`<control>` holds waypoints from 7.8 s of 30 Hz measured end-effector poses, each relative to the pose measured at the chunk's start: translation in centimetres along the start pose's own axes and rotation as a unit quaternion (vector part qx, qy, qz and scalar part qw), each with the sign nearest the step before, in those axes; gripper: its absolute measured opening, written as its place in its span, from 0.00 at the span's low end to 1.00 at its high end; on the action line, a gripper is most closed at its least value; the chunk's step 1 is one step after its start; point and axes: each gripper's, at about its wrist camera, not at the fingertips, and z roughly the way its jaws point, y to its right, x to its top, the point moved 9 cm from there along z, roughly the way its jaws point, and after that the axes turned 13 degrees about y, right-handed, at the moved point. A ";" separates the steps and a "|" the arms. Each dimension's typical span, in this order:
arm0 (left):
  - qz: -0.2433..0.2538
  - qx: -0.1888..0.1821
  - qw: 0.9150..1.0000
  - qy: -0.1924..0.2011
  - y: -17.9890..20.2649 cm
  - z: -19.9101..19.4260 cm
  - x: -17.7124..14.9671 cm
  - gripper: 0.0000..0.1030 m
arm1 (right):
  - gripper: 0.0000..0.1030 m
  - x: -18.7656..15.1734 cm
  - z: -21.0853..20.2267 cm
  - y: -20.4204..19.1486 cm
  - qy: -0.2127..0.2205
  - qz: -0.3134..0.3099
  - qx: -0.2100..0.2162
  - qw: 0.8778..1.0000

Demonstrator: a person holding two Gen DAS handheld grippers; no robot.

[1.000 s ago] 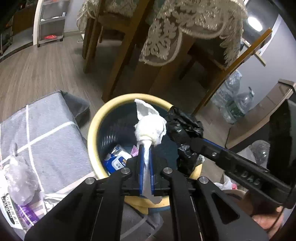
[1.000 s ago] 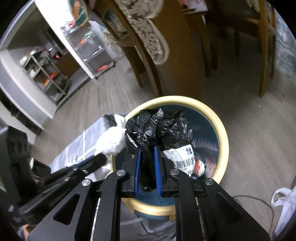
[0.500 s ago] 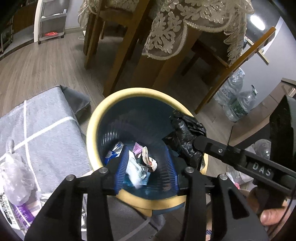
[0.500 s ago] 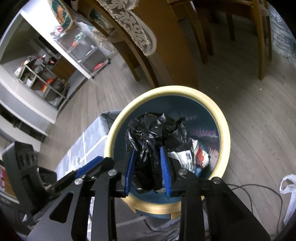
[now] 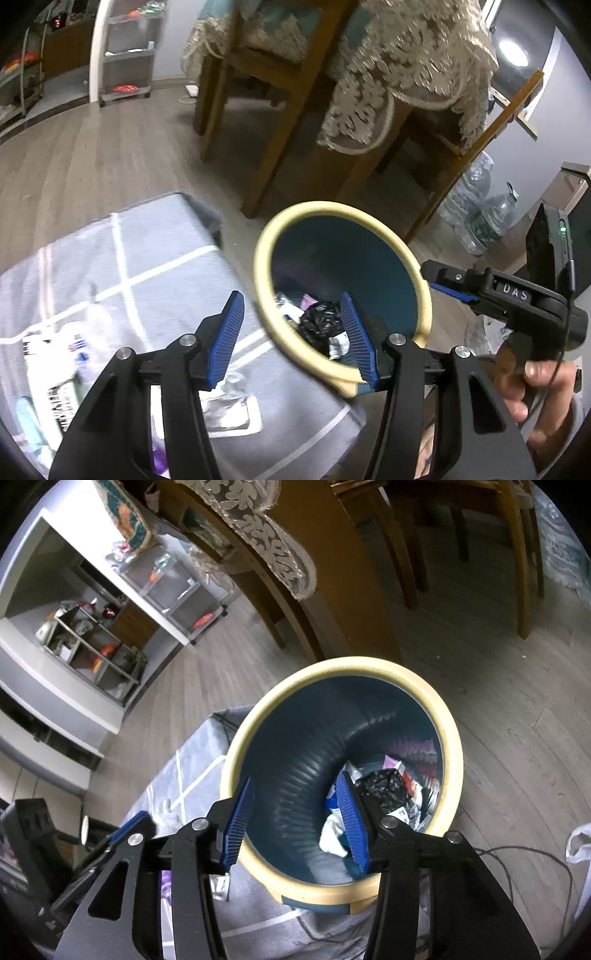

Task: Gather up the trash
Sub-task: 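Carry tissue and black bag over the bin and open both tools to drop them, then move both open tools back over the trash on the mat, then grasp the blue face mask with the left tool while the right tool grasps the purple spray bottle, then carry mask and purple bottle over the bin and open both tools to drop them, then move both open tools back over the remaining trash on the mat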

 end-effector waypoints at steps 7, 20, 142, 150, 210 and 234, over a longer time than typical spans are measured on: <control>-0.007 0.032 0.999 0.012 -5.3 -4.9 -0.1 0.53 | 0.50 -0.6 0.0 -1.7 0.002 -0.045 -0.003 0.999; -0.040 0.116 0.992 0.027 -17.3 -14.3 -1.6 0.54 | 0.55 -1.5 0.5 -3.7 -0.006 -0.120 -0.017 0.993; -0.060 0.024 0.997 0.038 -7.6 -10.4 -0.4 0.05 | 0.32 0.9 -0.3 -2.7 -0.022 -0.153 0.006 0.988; -0.036 -0.021 0.999 0.010 -0.5 -4.8 0.7 0.05 | 0.33 2.4 1.0 0.6 -0.011 -0.071 -0.004 0.997; -0.072 0.019 0.997 -0.014 -6.7 -5.1 -1.5 0.57 | 0.46 1.4 3.2 1.8 -0.055 -0.105 -0.058 0.991; -0.103 0.118 0.987 -0.021 -18.1 -9.1 -6.8 0.64 | 0.48 -0.2 2.6 -1.1 -0.062 -0.201 -0.080 0.974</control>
